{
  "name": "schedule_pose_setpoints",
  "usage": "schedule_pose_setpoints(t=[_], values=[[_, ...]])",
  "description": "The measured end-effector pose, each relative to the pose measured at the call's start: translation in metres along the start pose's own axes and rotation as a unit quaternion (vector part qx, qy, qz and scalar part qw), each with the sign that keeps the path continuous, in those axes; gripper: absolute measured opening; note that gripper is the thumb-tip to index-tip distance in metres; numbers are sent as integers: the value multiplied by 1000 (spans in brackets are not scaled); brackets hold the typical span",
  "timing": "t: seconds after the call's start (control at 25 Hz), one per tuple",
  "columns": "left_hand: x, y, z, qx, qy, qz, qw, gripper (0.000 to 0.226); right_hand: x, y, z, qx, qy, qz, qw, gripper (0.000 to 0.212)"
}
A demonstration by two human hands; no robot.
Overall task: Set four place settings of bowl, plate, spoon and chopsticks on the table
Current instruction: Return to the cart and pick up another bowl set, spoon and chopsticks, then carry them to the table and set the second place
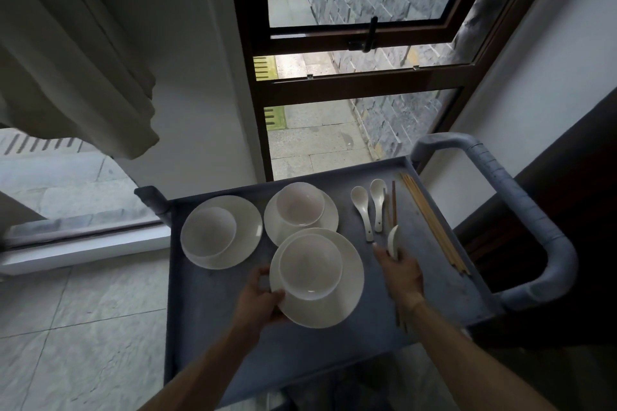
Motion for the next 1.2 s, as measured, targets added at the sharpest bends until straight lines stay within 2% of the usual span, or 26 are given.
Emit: schedule_pose_setpoints(t=[0.08,0.16,0.28,0.48,0.64,0.8,1.2], values=[[-8,-1,10,-1,-8,-1,1000,40,-19,-3,-20,37,61,-14,997,23],[-17,-1,19,-4,-21,-6,1000,38,-34,-1,-36,26,111,-9,993,12],[-35,0,31,-19,-38,-6,999,37,-48,6,-49,4,138,23,990,5],[-69,11,47,-36,-101,-9,994,36,-58,7,-74,-44,214,27,975,17],[-107,25,49,-52,-175,7,983,34,-67,8,-91,-98,261,54,959,17],[-159,42,60,-70,-264,29,962,34,-95,11,-113,-186,289,118,932,15],[-315,87,113,-136,-436,17,889,34,-238,-24,-176,-286,419,205,837,16]])
Point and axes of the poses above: each hand's wrist, its own x-axis towards the middle knuckle, its own z-axis out of the back of the hand, y = z × x, the point moved 8 cm from there along x, towards the middle knuckle, and after that the axes turned 15 degrees about -z, right-handed, at the moved point
